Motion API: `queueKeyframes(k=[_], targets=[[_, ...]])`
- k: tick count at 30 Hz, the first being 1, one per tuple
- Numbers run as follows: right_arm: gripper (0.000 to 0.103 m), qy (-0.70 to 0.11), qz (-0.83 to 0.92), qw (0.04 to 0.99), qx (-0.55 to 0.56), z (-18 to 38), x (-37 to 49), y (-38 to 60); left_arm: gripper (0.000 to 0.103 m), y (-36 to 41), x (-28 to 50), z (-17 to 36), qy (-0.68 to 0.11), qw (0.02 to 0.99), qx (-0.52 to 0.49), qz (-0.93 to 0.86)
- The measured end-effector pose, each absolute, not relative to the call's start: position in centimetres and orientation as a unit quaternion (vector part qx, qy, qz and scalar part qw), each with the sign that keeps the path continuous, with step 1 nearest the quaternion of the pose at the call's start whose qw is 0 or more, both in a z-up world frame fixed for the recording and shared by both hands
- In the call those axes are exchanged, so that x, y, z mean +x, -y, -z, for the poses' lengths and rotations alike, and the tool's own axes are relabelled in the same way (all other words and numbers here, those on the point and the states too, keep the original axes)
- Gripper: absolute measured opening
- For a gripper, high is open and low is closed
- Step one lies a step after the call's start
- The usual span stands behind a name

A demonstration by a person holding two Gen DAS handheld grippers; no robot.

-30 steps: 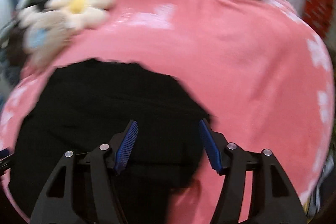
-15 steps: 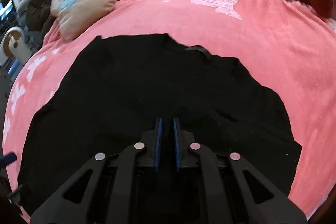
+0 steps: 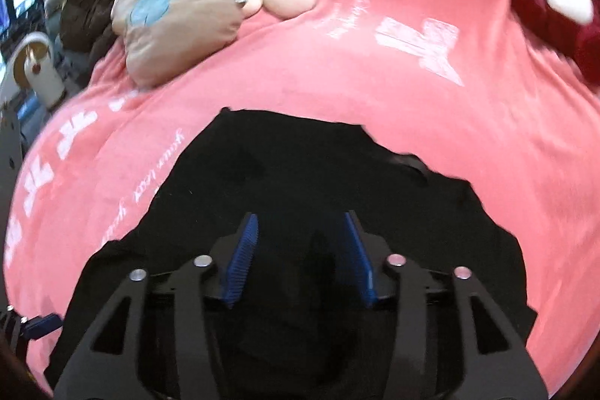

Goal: Fold small clothes

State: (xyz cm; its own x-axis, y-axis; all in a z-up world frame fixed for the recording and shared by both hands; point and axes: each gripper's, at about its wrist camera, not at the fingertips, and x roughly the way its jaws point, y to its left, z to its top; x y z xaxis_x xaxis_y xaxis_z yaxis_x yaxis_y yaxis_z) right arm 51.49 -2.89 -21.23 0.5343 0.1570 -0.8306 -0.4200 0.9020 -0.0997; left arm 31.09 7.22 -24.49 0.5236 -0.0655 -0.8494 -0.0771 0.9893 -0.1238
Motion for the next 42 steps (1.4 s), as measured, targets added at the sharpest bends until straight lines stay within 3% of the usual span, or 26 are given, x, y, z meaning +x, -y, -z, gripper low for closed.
queueKeyframes(k=[2,4,5,6,8,13,16,18,19,21,22,27,32,38,42], targets=[[0.054,-0.471,-0.161,0.852,-0.162,23.0,52.5,1.2,0.087,-7.6,31.0,24.7,-0.491,0.868,-0.073,-0.005],[0.049,-0.48,-0.158,0.845,-0.175,24.4,52.9,0.0,0.087,-7.9,30.9,25.0,-0.495,0.866,-0.068,-0.005],[0.042,-0.478,-0.159,0.845,-0.177,24.5,52.9,-0.3,0.087,-8.0,30.8,25.1,-0.496,0.866,-0.062,-0.007],[0.025,-0.476,-0.164,0.846,-0.175,24.4,53.0,-0.7,0.087,-8.2,30.8,25.3,-0.498,0.865,-0.055,-0.007],[0.002,-0.475,-0.168,0.849,-0.163,23.9,53.2,-1.3,0.087,-8.3,30.8,25.6,-0.501,0.864,-0.045,-0.009],[0.0,-0.442,-0.19,0.864,-0.148,21.7,53.7,-4.2,0.087,-8.7,30.6,26.1,-0.505,0.862,-0.04,-0.008],[0.006,-0.477,-0.171,0.844,-0.176,24.4,54.6,-5.3,0.087,-8.9,30.6,26.4,-0.508,0.86,-0.044,-0.01],[0.007,-0.459,-0.172,0.855,-0.172,23.5,53.6,-4.5,0.087,-9.0,30.5,26.3,-0.511,0.858,-0.05,-0.013],[0.013,-0.441,-0.169,0.868,-0.151,21.8,52.4,-3.1,0.087,-9.2,30.5,26.2,-0.513,0.857,-0.054,-0.013],[0.067,-0.406,-0.159,0.893,-0.113,19.1,49.9,0.4,0.087,-9.3,30.3,25.9,-0.514,0.856,-0.061,-0.009],[0.071,-0.389,-0.152,0.903,-0.106,18.1,48.7,2.1,0.087,-9.4,30.4,25.7,-0.514,0.856,-0.061,-0.007],[0.071,-0.372,-0.049,0.924,-0.067,15.7,41.8,15.4,0.087,-9.8,33.2,23.9,-0.498,0.86,-0.108,0.015],[0.071,-0.409,0.031,0.912,-0.023,17.8,39.1,25.6,0.087,-8.8,38.9,22.1,-0.48,0.851,-0.204,0.058],[0.069,-0.444,0.027,0.895,0.036,21.6,41.1,29.1,0.087,-7.1,43.7,23.9,-0.484,0.853,-0.193,0.019],[0.061,-0.459,0.002,0.886,0.066,23.6,42.5,29.0,0.084,-8.3,43.7,25.6,-0.48,0.857,-0.184,0.029]])
